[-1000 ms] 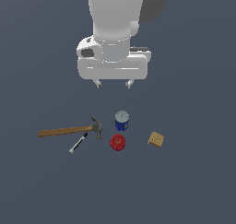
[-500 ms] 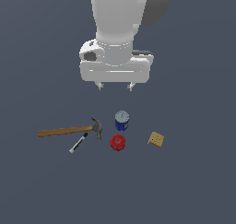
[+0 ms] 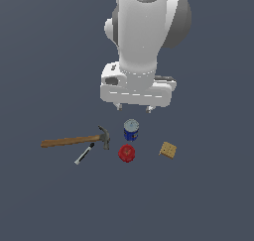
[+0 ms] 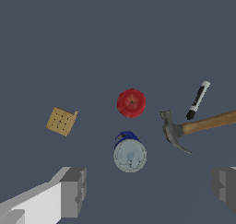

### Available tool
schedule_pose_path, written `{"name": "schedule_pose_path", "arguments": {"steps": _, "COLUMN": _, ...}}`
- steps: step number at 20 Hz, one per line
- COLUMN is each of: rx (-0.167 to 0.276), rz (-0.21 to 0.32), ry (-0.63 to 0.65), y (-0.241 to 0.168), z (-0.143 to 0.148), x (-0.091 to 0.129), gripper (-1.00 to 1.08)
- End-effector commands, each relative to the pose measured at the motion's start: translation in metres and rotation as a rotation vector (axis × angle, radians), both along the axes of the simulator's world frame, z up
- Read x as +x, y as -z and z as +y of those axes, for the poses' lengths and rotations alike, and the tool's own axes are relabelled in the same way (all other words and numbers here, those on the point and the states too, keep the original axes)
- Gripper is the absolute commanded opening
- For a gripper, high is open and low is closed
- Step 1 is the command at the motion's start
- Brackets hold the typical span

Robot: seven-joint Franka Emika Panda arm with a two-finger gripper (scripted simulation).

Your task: Pick up a designated object from a clutter of objects.

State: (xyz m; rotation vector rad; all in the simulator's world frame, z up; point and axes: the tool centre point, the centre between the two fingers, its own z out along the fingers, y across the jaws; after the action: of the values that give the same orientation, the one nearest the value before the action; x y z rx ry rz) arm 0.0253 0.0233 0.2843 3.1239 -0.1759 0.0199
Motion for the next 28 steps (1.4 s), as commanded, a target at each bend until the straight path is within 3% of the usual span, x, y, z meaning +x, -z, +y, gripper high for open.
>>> {"name": "schedule_pose_path", "arguments": {"steps": 1, "rx": -0.001, "rz": 0.001, "ry": 0.031, "y": 0.016, "z": 0.013, "x": 0.008, "gripper": 1.00}}
{"name": "schedule_pose_path", "arguments": {"steps": 13, "rx": 0.000, "rz": 0.001, "ry": 0.205, "y": 0.114, "z": 0.090, "x": 0.035, "gripper": 1.00}}
{"name": "schedule_pose_path", "arguments": {"steps": 21, "rx": 0.008, "rz": 0.004, "ry": 0.312, "y": 0.178, "z": 0.139, "x": 0.037, "gripper": 1.00}}
{"name": "schedule_pose_path", "arguments": {"steps": 28, "rx": 0.013, "rz": 0.008, "ry": 0.368, "y": 0.212, "z": 0.164, "x": 0.033, "gripper": 1.00}}
